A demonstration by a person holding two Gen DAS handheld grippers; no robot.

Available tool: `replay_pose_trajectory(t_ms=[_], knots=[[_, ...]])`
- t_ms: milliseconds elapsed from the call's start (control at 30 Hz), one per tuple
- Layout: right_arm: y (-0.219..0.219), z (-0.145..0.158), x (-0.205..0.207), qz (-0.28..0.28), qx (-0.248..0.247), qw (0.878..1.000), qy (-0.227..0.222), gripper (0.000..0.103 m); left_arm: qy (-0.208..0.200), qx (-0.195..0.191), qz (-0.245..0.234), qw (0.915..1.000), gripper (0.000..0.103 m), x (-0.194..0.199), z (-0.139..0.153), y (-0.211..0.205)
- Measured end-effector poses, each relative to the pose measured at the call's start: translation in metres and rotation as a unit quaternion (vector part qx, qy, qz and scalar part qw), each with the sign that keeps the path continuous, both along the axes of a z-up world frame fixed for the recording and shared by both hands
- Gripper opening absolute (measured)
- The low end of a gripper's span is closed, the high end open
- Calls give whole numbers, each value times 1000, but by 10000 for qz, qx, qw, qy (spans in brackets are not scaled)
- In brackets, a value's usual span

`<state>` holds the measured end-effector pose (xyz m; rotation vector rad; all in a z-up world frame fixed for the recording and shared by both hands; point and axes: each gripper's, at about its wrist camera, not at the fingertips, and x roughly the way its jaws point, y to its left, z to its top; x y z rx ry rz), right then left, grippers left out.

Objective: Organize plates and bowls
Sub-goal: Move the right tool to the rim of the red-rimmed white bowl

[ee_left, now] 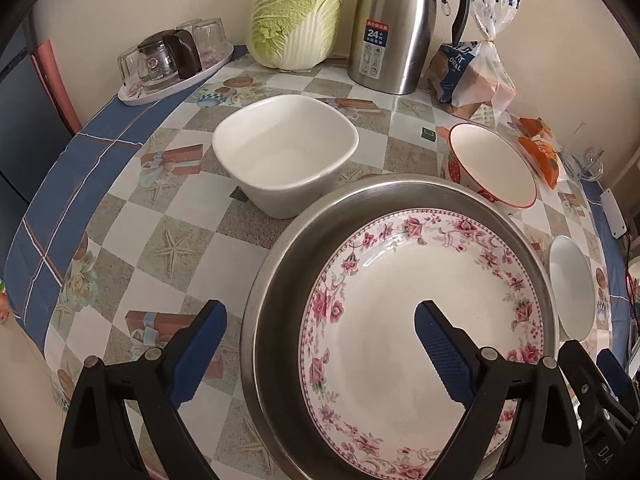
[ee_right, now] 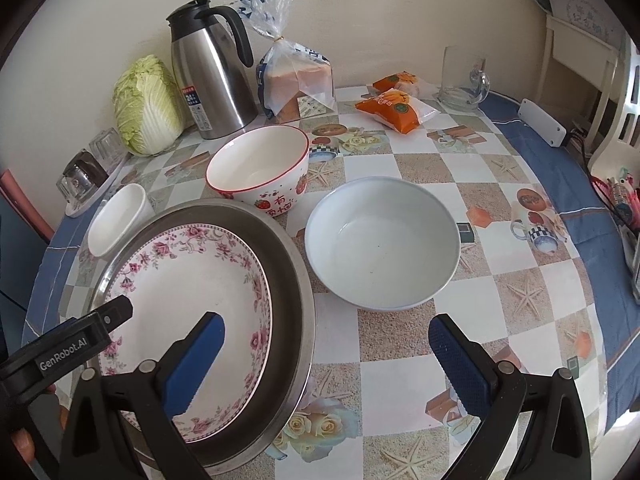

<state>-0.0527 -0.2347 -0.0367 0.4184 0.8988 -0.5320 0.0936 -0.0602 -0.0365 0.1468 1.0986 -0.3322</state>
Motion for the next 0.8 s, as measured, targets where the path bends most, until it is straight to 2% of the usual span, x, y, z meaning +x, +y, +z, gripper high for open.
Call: replay_pose_trajectory(t_ms=[233, 500, 700, 800], knots=[[-17, 12, 15, -13, -14, 10000, -84, 103, -110, 208, -309, 9992, 95, 27, 15, -13], [-42, 42, 50, 286, -312, 9991, 16, 103, -132, 65, -637, 9979, 95, 67, 36, -29], [-62, 56, 82, 528, -376, 9978, 109, 103, -368, 7, -858, 9956, 97, 95, 58, -50], [-73, 60, 98, 608, -229, 9978, 115, 103, -397, -53, -999, 9942, 98, 107, 66, -64]])
